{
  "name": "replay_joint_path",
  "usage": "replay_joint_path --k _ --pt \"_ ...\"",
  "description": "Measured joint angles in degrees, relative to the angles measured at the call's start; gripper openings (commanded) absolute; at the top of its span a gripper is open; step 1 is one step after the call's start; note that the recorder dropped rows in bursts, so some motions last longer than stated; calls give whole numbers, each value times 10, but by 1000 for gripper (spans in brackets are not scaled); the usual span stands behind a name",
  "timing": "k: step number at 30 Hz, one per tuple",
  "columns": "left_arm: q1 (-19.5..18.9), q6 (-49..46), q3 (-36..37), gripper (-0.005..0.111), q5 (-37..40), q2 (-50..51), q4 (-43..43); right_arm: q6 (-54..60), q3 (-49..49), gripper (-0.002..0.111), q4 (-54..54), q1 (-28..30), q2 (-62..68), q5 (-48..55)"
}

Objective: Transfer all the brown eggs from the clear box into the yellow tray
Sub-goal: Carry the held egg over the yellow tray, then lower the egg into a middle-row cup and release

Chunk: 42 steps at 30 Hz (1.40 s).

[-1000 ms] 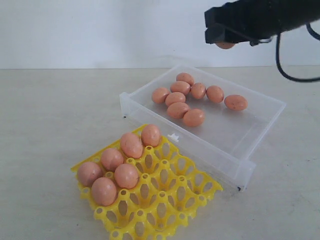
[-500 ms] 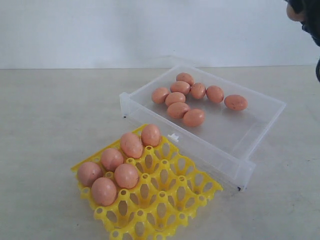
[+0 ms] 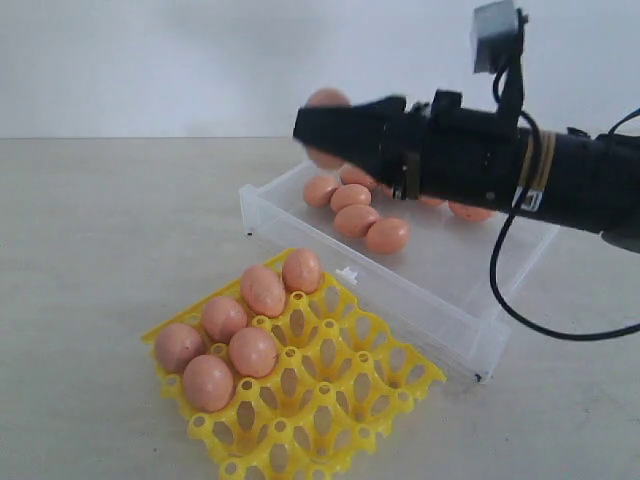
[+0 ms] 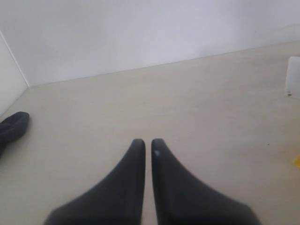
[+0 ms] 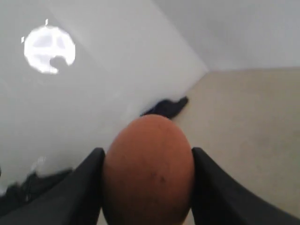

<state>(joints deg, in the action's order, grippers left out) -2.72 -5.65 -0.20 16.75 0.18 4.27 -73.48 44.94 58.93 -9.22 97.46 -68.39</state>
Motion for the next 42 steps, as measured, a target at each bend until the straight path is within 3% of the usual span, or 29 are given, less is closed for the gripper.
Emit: replay_joint_path --k 4,9,15,19,27,37,42 --pt "0 0 0 4 0 0 0 -5 -1 0 116 -4 7 11" --pt "0 0 0 4 0 0 0 3 -1 0 143 -53 7 110" --pt "0 0 0 4 0 0 0 150 -1 0 53 -161 7 322" --pt "0 0 0 4 0 0 0 237 -1 0 -58 -194 8 413" --pt "0 0 0 4 0 0 0 379 -1 0 -151 -200 83 334" --pt "0 0 0 4 0 0 0 398 -1 0 -166 -200 100 309" --pt "0 0 0 4 0 0 0 403 -1 0 -176 -200 100 346"
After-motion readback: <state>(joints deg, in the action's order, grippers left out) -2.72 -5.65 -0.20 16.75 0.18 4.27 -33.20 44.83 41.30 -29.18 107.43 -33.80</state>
